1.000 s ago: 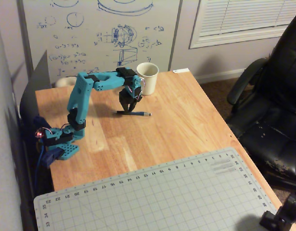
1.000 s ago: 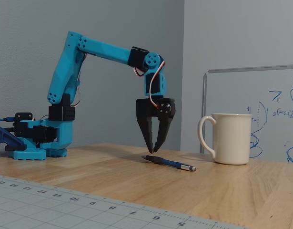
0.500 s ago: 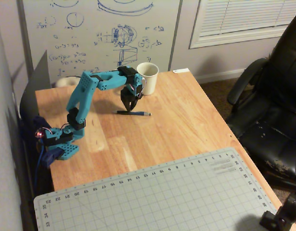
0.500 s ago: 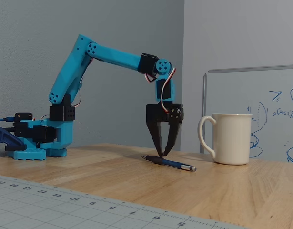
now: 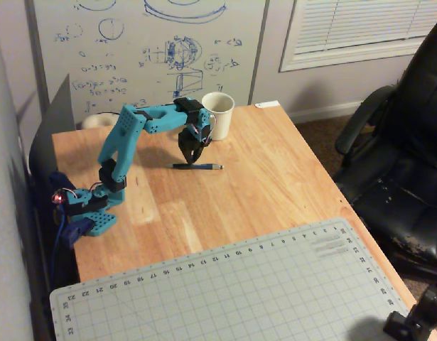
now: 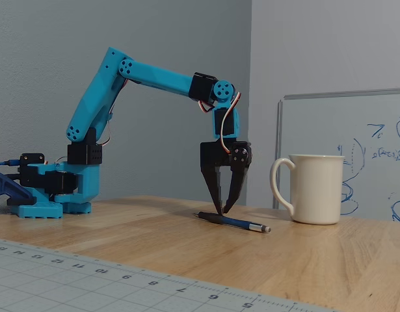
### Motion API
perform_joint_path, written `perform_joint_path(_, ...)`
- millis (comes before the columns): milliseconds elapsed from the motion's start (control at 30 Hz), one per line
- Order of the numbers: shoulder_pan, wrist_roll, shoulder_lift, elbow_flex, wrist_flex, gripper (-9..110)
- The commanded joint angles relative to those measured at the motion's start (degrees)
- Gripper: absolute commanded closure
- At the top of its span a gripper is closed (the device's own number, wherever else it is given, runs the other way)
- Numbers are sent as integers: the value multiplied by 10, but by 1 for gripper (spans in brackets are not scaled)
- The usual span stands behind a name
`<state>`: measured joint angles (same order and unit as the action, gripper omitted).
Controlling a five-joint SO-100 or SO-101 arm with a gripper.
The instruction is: Touch the pen.
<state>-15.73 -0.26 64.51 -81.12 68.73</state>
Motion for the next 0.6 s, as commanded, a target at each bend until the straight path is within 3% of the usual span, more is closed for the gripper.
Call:
perform_joint_path(0, 1, -3, 8, 37, -7, 101)
perform_joint_path(567, -5, 4, 7, 36, -6, 101)
